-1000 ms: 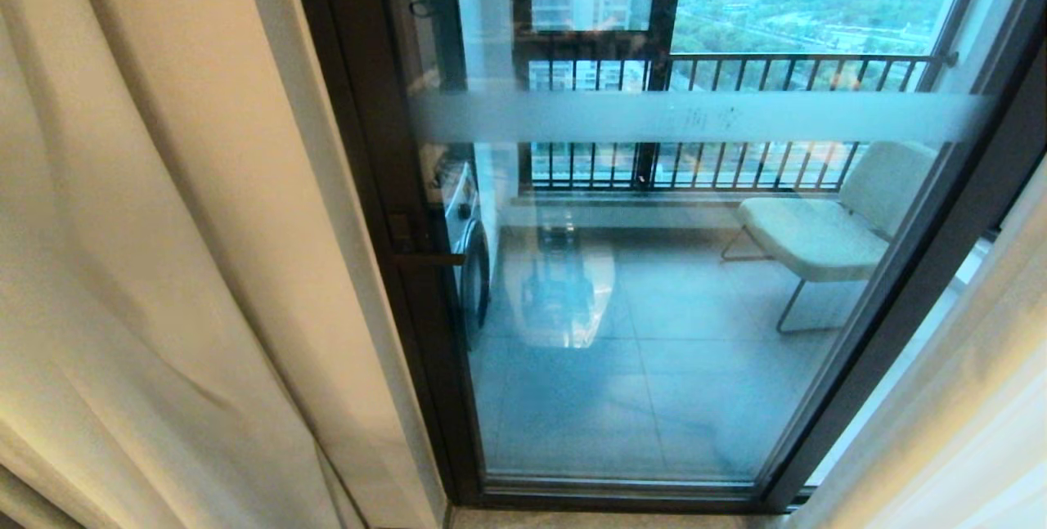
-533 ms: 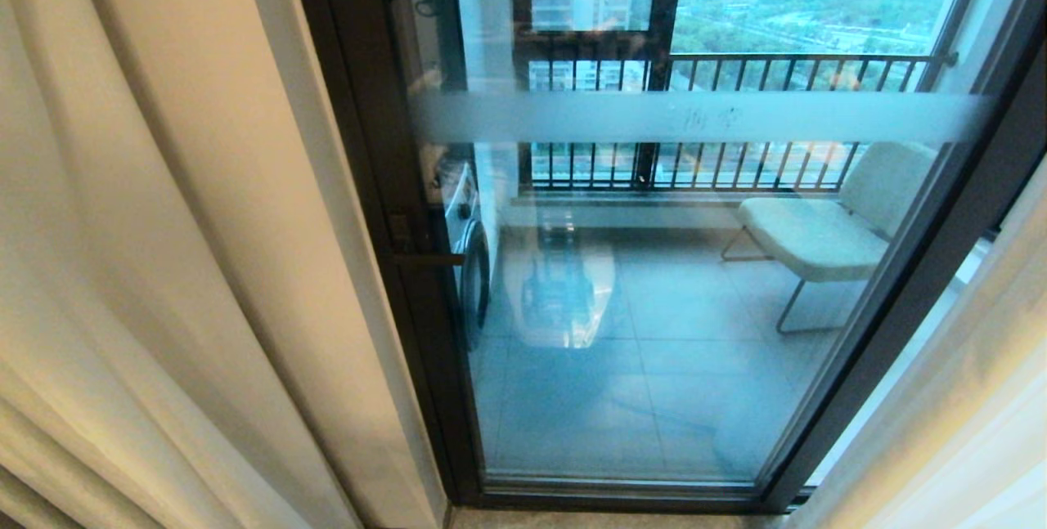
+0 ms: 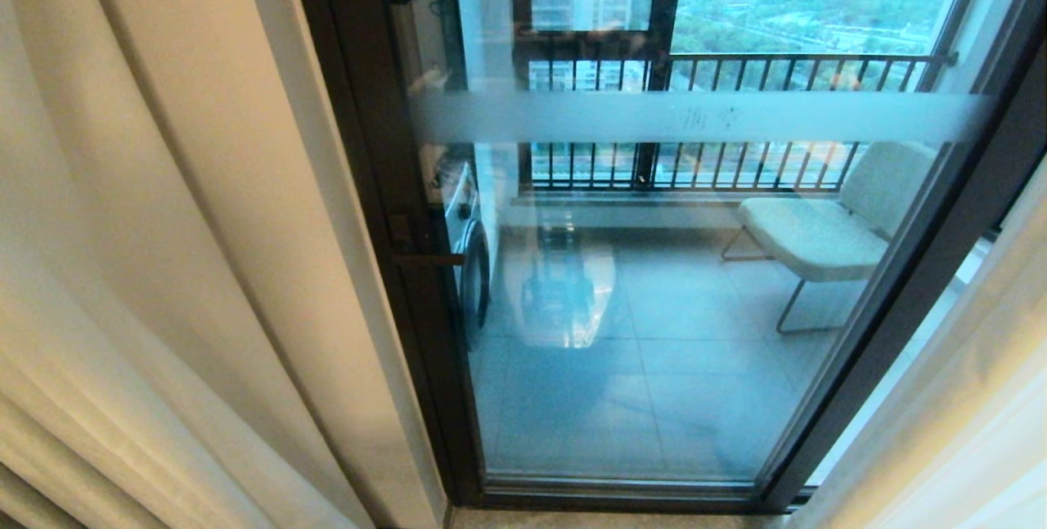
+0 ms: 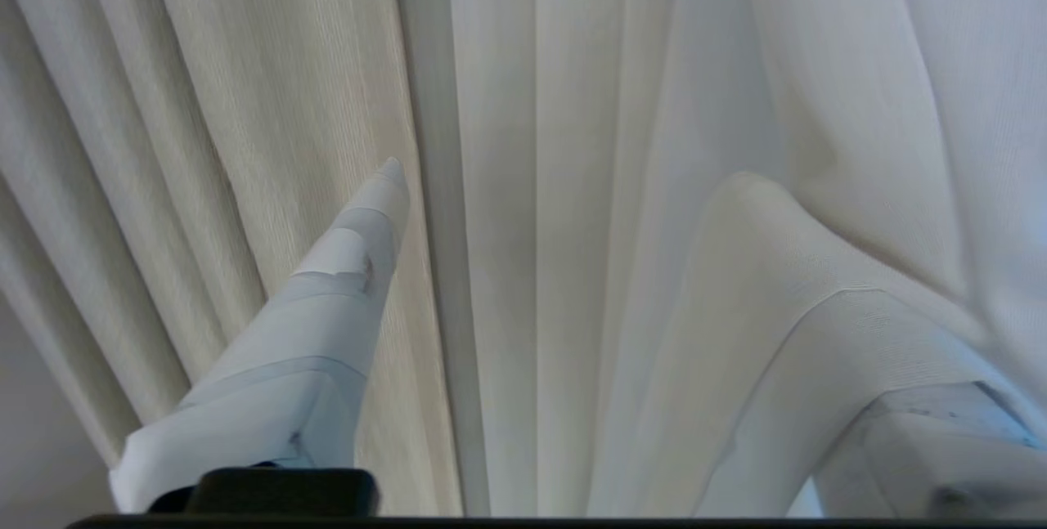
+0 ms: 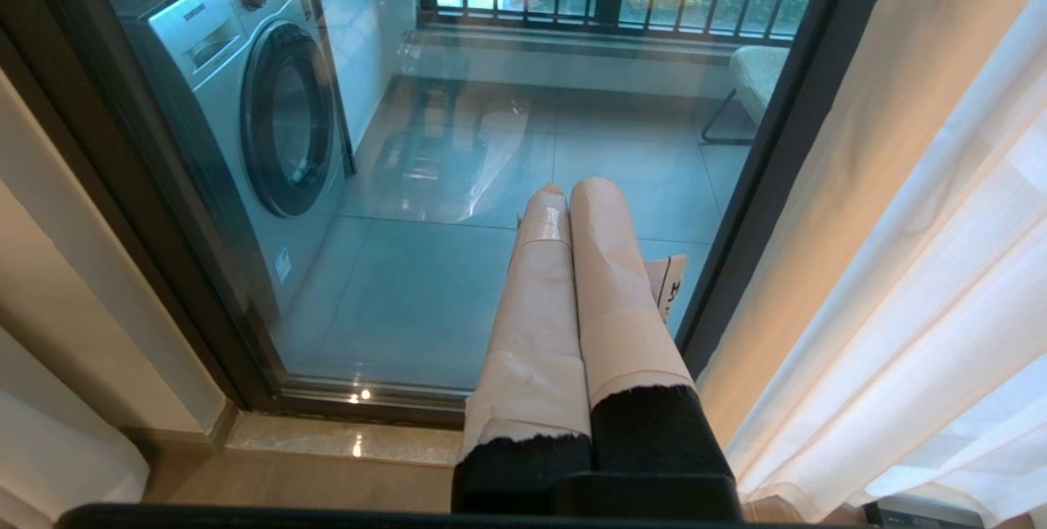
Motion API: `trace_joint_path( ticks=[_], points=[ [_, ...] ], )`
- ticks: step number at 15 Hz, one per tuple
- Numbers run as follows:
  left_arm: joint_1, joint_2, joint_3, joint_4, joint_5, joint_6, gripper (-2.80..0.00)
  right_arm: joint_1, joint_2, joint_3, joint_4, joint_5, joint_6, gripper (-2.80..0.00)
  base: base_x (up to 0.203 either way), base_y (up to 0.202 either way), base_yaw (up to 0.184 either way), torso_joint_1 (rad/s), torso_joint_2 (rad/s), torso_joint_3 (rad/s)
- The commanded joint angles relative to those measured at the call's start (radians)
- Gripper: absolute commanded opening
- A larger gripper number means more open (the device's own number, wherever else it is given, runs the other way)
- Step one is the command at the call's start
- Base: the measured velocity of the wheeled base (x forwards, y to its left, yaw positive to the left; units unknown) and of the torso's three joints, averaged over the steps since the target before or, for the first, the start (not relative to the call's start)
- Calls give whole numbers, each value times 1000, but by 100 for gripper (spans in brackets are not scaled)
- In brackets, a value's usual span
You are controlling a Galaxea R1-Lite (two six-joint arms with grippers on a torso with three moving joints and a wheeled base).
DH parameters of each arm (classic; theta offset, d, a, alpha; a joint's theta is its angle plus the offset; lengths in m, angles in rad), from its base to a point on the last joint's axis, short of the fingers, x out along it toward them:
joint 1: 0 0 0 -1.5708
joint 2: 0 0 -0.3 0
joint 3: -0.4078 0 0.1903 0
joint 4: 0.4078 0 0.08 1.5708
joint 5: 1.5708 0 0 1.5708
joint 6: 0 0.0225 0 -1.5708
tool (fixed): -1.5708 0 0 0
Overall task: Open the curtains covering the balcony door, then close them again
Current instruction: Pull the inner curtains open on both sides
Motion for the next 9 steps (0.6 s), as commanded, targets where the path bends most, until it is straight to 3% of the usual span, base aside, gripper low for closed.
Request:
trace_joint_path(
  ticks=[1,8,9],
  points=[
    [-1,-105,76,-1,0,0,0,0,1,0,-1,0,-1,-280,0,0,0,0,0,0],
    [-3,-434,384,2,-1,3,0,0,1,0,-1,0,-1,-280,0,0,0,0,0,0],
    [-3,-483,419,8,-1,3,-280,0,1,0,0,0,-1,-280,0,0,0,0,0,0]
  ],
)
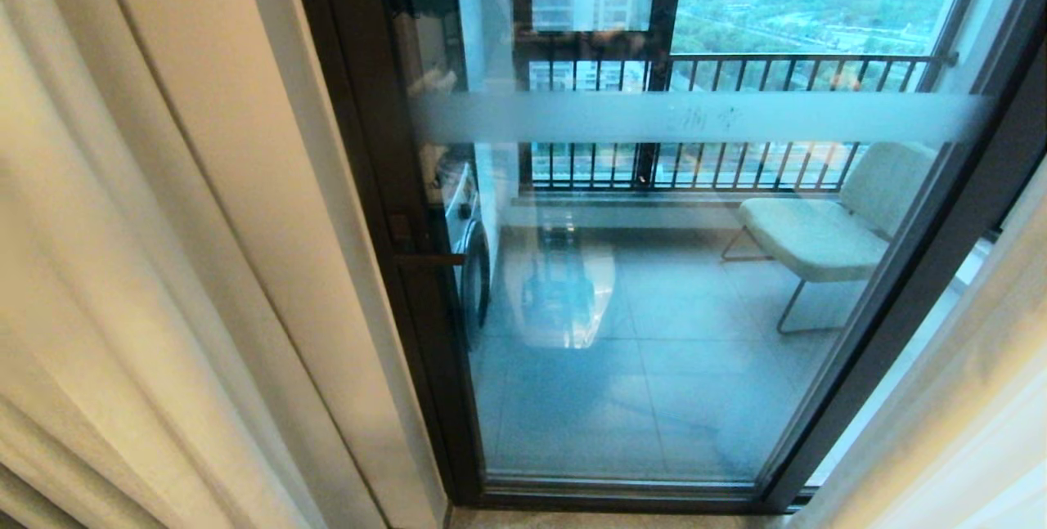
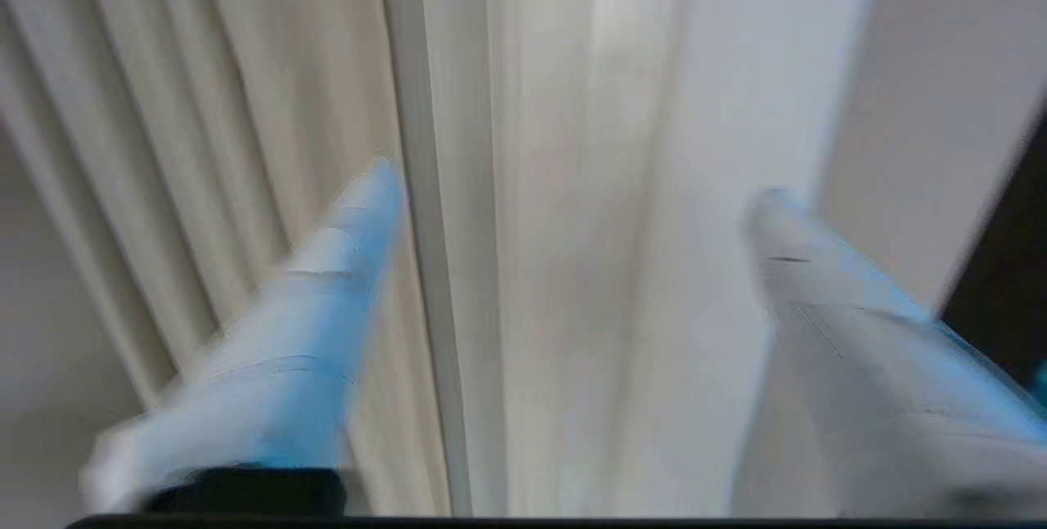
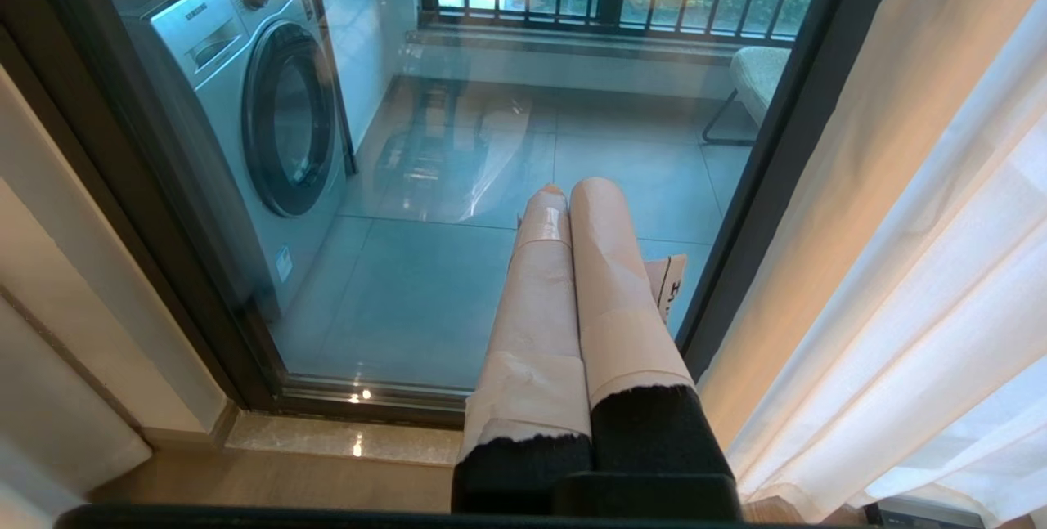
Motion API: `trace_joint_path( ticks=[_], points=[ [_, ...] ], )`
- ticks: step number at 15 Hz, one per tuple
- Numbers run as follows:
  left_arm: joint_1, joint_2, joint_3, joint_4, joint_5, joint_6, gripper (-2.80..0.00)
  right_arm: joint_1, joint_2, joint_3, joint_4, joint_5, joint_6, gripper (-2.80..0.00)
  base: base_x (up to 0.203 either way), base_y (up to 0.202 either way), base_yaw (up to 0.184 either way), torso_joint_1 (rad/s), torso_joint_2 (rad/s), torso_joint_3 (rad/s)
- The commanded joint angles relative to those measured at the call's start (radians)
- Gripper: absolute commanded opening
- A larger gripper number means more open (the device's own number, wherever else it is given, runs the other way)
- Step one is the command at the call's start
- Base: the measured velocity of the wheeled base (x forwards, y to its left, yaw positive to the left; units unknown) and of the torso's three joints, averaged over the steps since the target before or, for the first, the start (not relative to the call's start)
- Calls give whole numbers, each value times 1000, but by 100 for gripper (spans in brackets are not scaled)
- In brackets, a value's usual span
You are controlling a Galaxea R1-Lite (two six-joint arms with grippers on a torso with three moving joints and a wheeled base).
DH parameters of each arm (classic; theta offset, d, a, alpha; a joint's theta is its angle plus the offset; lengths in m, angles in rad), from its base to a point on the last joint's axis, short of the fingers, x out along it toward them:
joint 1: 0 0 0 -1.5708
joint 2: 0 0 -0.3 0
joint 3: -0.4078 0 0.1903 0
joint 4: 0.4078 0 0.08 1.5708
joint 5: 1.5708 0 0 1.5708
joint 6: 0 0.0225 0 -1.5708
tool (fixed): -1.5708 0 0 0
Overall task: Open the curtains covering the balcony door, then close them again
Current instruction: Pull the inner curtains open on both sides
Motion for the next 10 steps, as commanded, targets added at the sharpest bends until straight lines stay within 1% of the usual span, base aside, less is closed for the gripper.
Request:
trace_joint_path(
  ticks=[1,6,10],
  points=[
    [1,-168,85,23,-3,-1,-280,0,1,0,0,1,0,-280,0,0,0,0,0,0],
    [-1,-423,159,240,-12,-1,-280,0,1,0,0,1,0,-280,0,0,0,0,0,0],
    [0,-587,168,455,-71,-1,-280,0,1,0,0,1,0,-280,0,0,0,0,0,0]
  ],
)
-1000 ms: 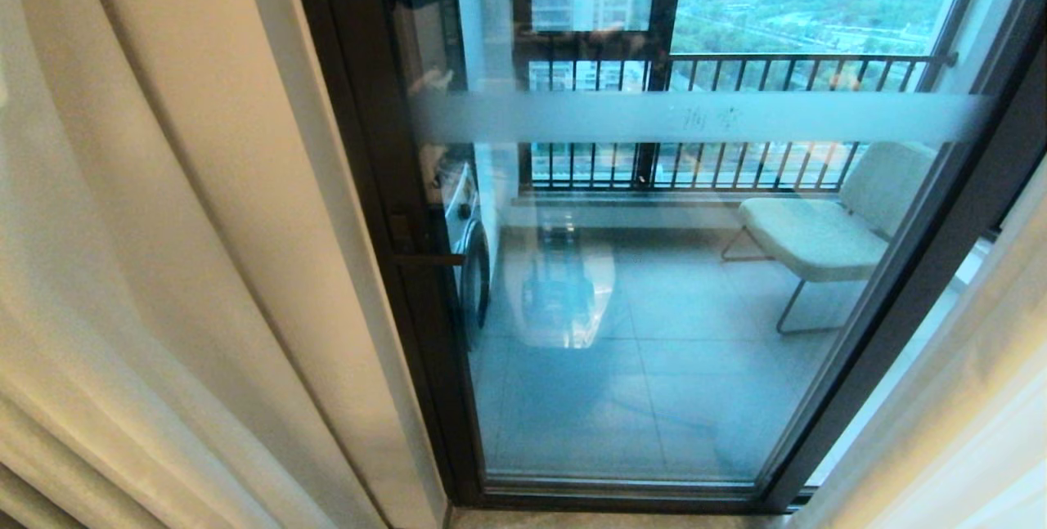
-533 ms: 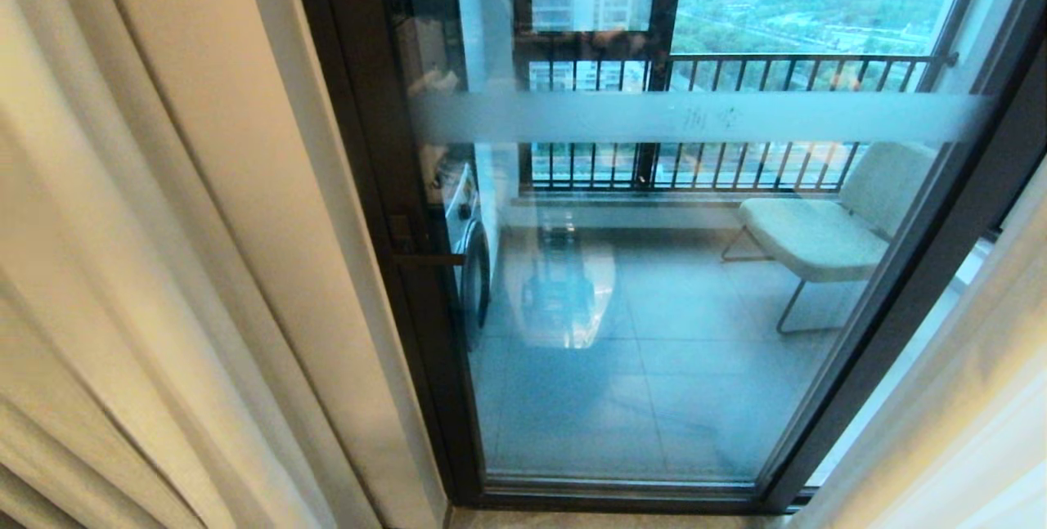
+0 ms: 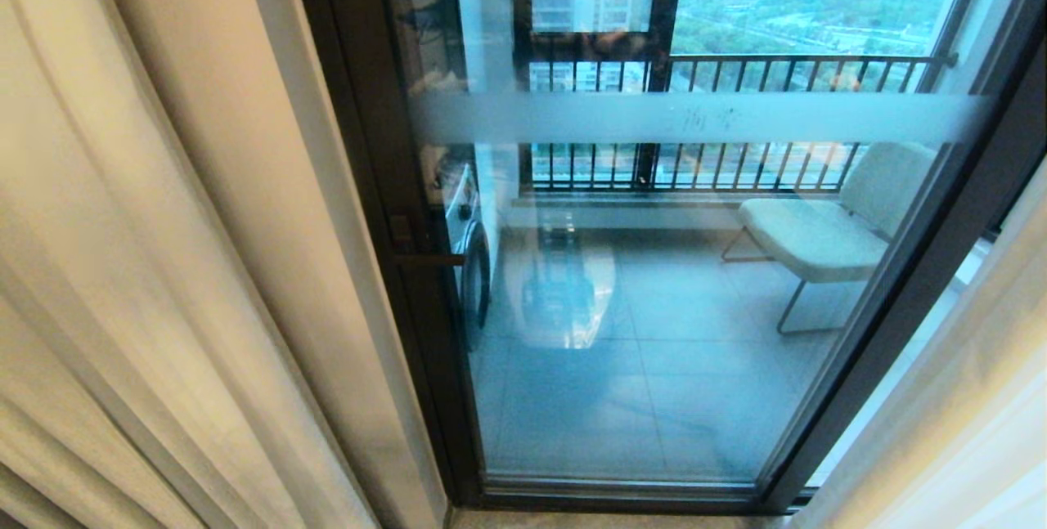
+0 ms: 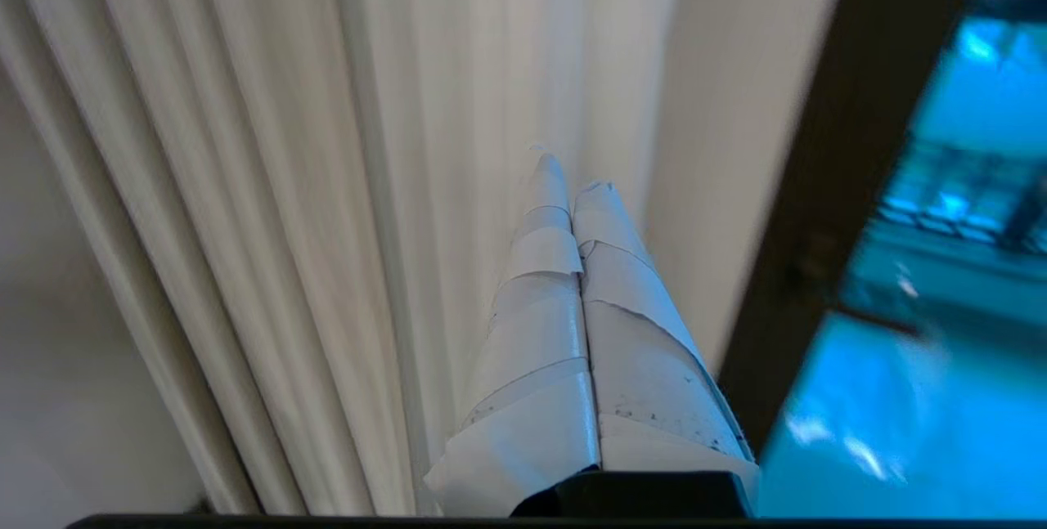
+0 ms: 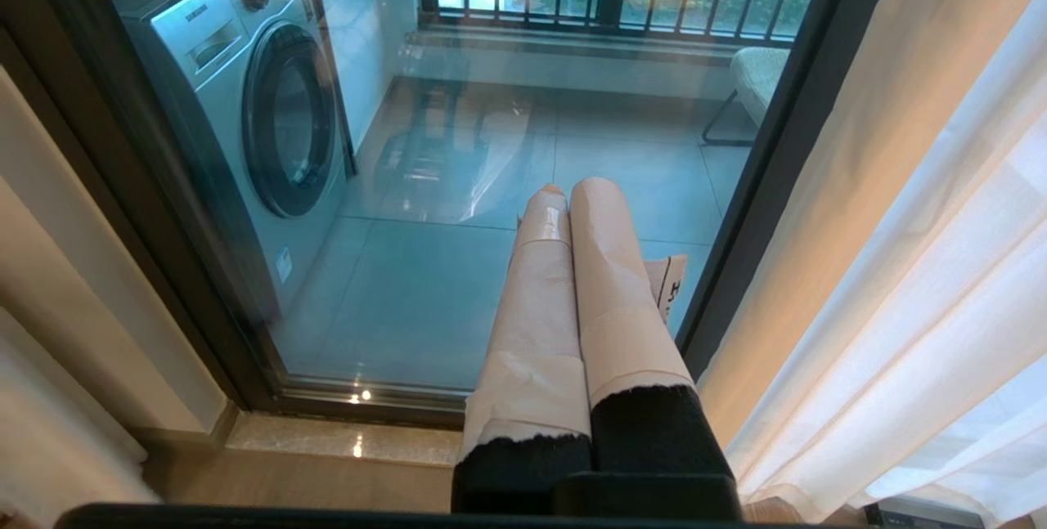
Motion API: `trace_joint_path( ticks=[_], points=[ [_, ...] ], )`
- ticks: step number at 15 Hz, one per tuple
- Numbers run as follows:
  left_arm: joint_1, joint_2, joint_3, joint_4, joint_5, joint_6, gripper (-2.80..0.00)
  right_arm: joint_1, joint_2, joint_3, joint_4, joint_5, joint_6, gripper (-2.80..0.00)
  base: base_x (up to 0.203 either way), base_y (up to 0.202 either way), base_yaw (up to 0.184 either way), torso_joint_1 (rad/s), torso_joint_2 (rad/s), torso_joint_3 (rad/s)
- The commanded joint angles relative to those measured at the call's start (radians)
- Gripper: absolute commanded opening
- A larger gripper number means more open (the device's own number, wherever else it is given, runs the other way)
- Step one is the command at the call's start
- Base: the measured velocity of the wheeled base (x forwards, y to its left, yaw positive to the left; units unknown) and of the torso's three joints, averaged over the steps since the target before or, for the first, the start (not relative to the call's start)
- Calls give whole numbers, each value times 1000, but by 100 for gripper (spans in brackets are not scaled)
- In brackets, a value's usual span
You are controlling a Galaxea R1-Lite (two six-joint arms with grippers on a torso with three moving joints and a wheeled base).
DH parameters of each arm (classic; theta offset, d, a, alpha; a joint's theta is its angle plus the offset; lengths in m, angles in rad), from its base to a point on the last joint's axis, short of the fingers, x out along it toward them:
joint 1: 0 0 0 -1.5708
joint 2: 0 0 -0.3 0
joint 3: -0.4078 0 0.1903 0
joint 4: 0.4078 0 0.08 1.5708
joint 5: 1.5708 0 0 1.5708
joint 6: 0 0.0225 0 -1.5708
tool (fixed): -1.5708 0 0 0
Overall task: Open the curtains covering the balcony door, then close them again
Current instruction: Pull the inner curtains open on both sides
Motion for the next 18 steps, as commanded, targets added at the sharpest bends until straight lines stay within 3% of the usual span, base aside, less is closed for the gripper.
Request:
trace_joint_path(
  ticks=[1,5,9,13,18],
  points=[
    [1,-125,6,99,-30,-1,-280,0,1,0,1,0,0,-280,0,0,0,0,0,0],
    [1,-206,98,137,-94,-1,-280,0,1,0,1,0,0,-280,0,0,0,0,0,0],
    [1,-245,186,136,-219,-1,-280,0,1,0,1,0,0,-280,0,0,0,0,0,0],
    [0,-266,230,138,-246,-4,-280,0,1,0,1,0,0,-280,0,0,0,0,0,0],
    [-53,-272,237,136,-243,-6,-280,0,1,0,1,0,0,-280,0,0,0,0,0,0]
  ],
)
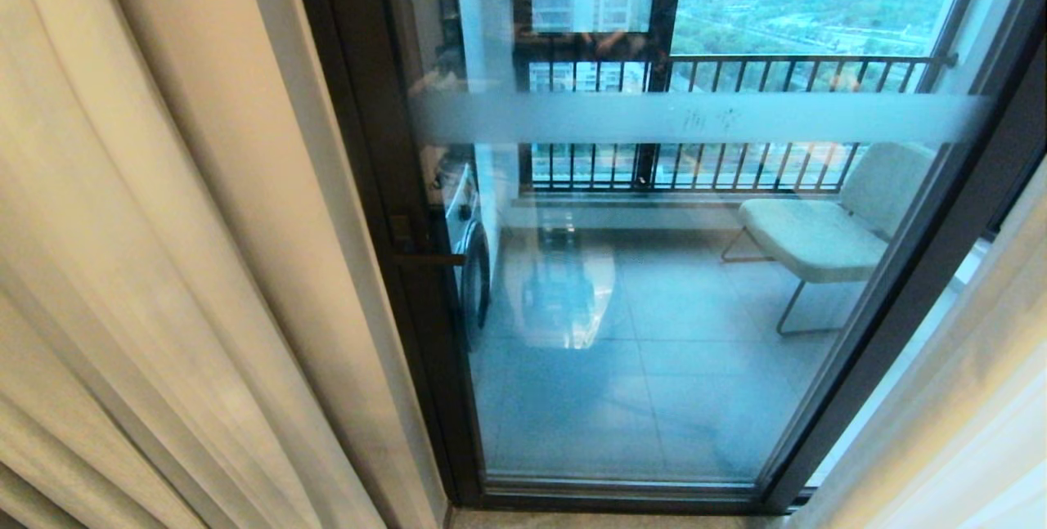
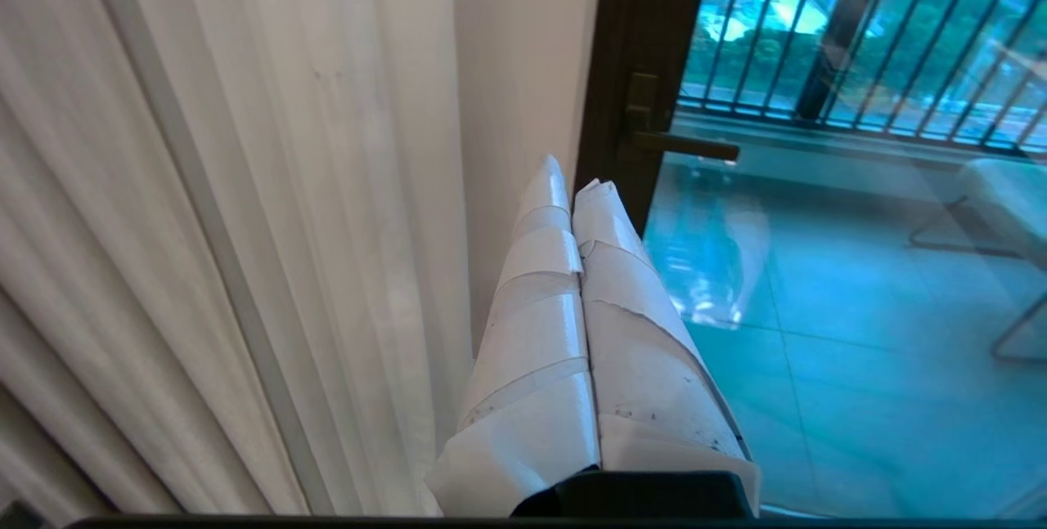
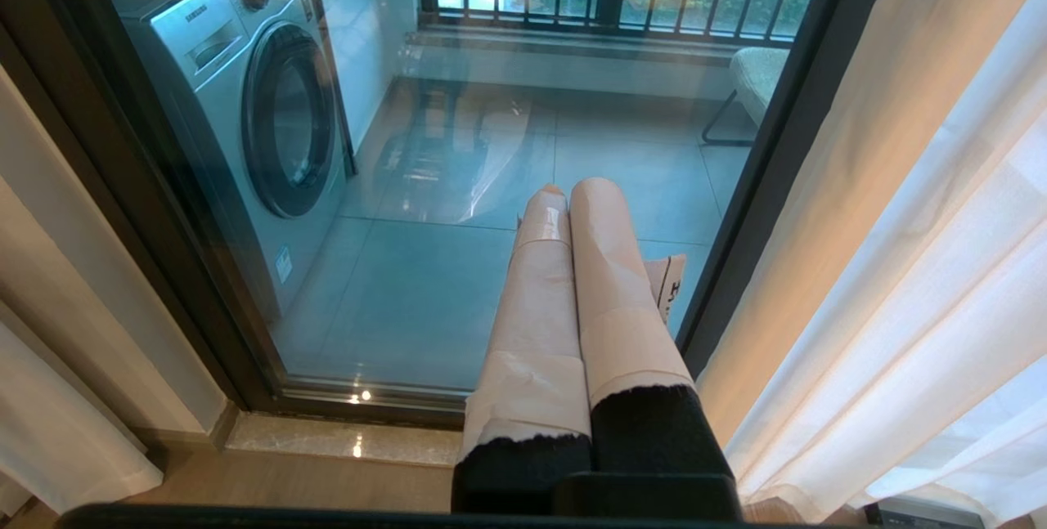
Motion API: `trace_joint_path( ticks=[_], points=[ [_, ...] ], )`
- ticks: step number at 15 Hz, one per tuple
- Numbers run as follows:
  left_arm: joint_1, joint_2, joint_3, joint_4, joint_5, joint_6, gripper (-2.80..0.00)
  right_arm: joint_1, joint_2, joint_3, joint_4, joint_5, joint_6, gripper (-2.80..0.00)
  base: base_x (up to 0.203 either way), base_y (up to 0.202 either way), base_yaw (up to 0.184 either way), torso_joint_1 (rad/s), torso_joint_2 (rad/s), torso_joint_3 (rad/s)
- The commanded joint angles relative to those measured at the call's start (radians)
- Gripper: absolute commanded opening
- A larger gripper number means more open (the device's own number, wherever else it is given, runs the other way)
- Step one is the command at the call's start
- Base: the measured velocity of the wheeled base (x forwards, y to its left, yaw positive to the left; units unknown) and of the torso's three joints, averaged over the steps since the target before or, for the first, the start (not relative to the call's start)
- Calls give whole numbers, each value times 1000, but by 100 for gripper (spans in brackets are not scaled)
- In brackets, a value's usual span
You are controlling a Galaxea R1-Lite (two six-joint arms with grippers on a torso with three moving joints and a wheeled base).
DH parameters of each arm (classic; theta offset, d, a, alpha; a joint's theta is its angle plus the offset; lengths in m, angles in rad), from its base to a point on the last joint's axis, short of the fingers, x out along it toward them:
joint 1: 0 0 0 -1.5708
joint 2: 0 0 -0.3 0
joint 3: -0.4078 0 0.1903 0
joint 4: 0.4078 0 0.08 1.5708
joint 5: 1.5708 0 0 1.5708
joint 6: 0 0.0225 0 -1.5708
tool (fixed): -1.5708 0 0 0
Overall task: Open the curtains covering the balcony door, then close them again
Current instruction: Pull the inner curtains open on both sides
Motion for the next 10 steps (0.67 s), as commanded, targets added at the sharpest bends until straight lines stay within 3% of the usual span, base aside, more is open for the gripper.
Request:
trace_joint_path(
  ticks=[1,3,6,7,8,10],
  points=[
    [3,-1,4,-1,-1,0,-280,0,1,0,0,1,-1,-280,0,0,0,0,0,0],
    [-15,11,15,-20,-1,4,-280,0,1,0,0,1,-1,-280,0,0,0,0,0,0],
    [-165,57,119,-199,18,8,-280,0,1,0,0,1,-1,-280,0,0,0,0,0,0],
    [-257,70,167,-266,45,9,-280,0,1,0,0,1,-1,-280,0,0,0,0,0,0],
    [-356,78,224,-332,100,11,-280,0,1,0,0,1,-1,-280,0,0,0,0,0,0],
    [-534,86,334,-430,284,40,-280,0,1,0,0,1,-1,-280,0,0,0,0,0,0]
  ],
)
